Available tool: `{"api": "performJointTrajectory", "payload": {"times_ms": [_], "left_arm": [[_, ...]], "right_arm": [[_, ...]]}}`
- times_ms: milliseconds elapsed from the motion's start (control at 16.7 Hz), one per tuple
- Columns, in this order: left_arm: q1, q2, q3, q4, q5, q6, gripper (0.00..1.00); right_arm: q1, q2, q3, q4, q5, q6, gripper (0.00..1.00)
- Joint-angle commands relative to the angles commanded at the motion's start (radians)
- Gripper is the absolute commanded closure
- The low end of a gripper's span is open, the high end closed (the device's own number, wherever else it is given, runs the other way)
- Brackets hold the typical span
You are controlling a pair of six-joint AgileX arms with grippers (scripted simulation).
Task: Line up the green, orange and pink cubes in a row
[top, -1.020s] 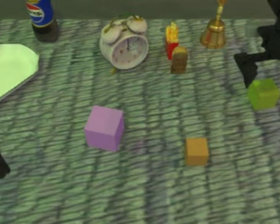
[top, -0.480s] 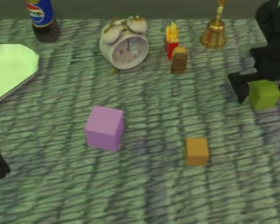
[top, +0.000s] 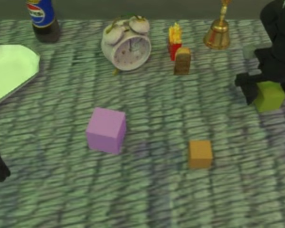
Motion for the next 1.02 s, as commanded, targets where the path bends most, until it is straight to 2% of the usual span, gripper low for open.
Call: {"api": "performJointTrajectory", "payload": {"times_ms": [360,1020], "left_arm": [[0.000,0.000,0.000,0.000,0.000,0.000,0.00],[0.000,0.000,0.000,0.000,0.000,0.000,0.00]], "right_arm": [[0.000,0.000,0.000,0.000,0.000,0.000,0.98],[0.001,-0.024,0.019,-0.023,-0.002,0.002,1.00]]}}
